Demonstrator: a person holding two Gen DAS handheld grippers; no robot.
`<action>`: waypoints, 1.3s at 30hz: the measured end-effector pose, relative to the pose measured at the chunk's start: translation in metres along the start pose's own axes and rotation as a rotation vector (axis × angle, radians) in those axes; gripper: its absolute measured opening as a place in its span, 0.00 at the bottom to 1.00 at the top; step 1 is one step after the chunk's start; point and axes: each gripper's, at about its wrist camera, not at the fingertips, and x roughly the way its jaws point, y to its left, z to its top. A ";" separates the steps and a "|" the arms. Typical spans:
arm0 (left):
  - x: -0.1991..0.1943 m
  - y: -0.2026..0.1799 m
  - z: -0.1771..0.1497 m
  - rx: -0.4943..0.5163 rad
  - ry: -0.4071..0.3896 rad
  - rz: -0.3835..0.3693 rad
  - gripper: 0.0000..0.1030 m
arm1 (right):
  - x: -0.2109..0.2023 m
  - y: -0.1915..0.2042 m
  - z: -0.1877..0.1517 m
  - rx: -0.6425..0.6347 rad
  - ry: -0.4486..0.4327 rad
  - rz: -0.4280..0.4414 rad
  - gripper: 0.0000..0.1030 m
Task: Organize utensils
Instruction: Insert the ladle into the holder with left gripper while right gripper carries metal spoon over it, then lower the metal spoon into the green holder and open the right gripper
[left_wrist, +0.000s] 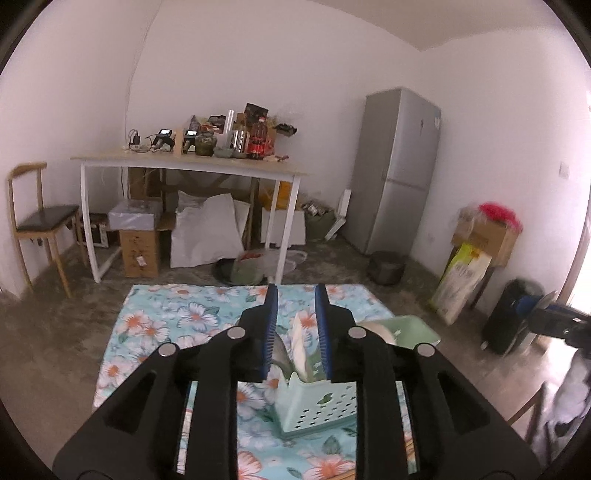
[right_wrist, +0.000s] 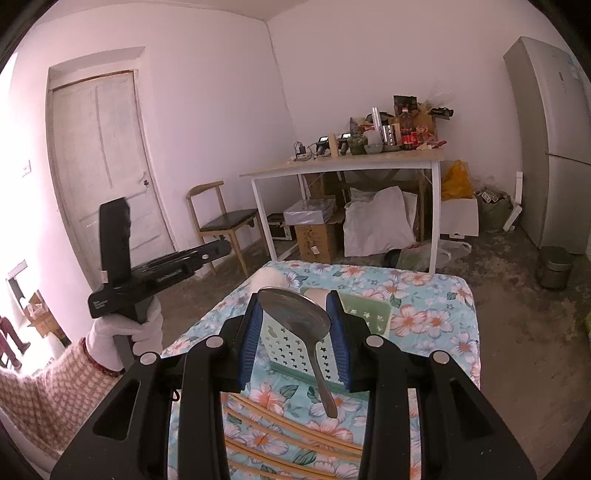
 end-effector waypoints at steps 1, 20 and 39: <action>-0.002 0.003 -0.001 -0.015 -0.008 -0.002 0.24 | 0.000 -0.001 0.003 0.005 -0.007 0.004 0.34; -0.042 0.002 -0.090 -0.093 0.118 0.041 0.67 | 0.041 -0.024 0.073 0.046 -0.178 0.013 0.34; -0.069 0.016 -0.117 -0.144 0.142 0.248 0.87 | 0.058 -0.040 0.012 0.096 -0.038 -0.066 0.48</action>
